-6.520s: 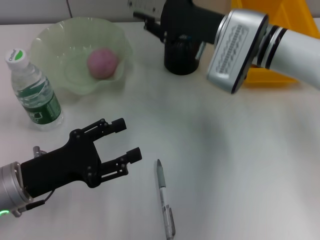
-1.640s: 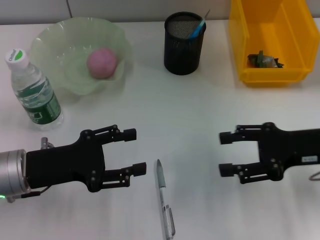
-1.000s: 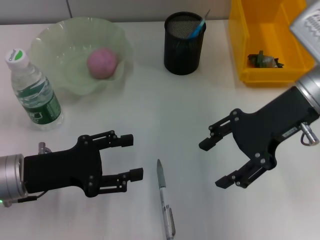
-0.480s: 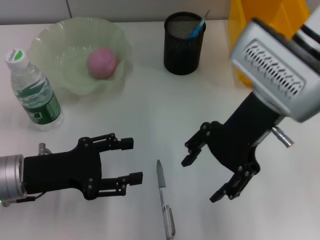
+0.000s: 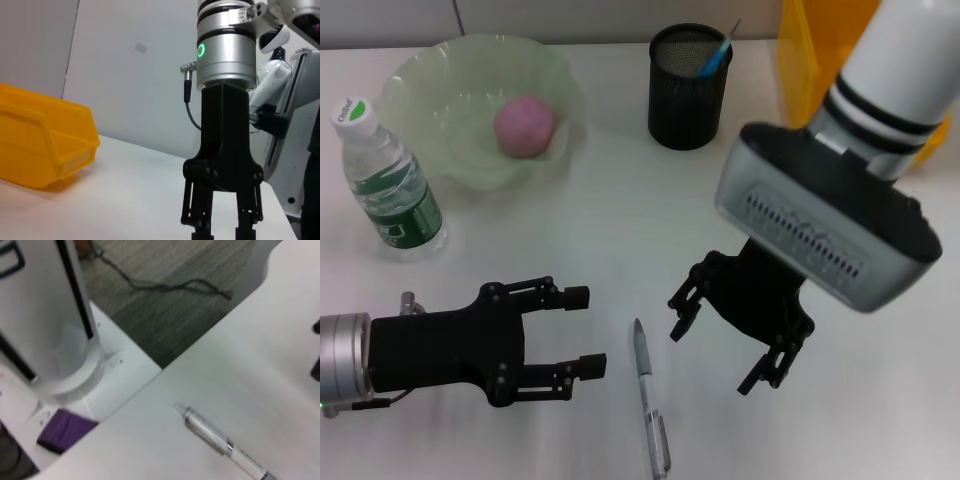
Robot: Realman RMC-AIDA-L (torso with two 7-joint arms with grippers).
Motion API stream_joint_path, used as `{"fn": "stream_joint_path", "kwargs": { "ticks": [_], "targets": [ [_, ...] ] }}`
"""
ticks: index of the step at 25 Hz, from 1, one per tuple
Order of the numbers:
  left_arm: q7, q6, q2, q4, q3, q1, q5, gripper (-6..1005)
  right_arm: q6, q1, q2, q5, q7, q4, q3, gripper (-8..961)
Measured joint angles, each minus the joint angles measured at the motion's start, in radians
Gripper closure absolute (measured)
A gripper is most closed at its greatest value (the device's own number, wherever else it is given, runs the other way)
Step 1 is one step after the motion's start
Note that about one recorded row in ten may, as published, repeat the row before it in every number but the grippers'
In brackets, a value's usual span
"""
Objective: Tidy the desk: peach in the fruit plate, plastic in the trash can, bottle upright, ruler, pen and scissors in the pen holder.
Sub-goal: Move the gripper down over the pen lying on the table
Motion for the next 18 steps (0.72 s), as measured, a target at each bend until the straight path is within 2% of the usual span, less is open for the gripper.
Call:
{"fn": "stream_joint_path", "kwargs": {
  "ticks": [11, 18],
  "targets": [
    [-0.004, -0.041, -0.007, 0.001, -0.001, 0.000, 0.000, 217, 0.163, 0.009, 0.005, -0.006, -0.162, -0.004, -0.197, 176],
    [-0.004, -0.044, -0.007, 0.001, 0.000, 0.003, -0.004, 217, 0.195, 0.025, 0.006, -0.004, -0.193, -0.012, -0.249, 176]
  ]
}}
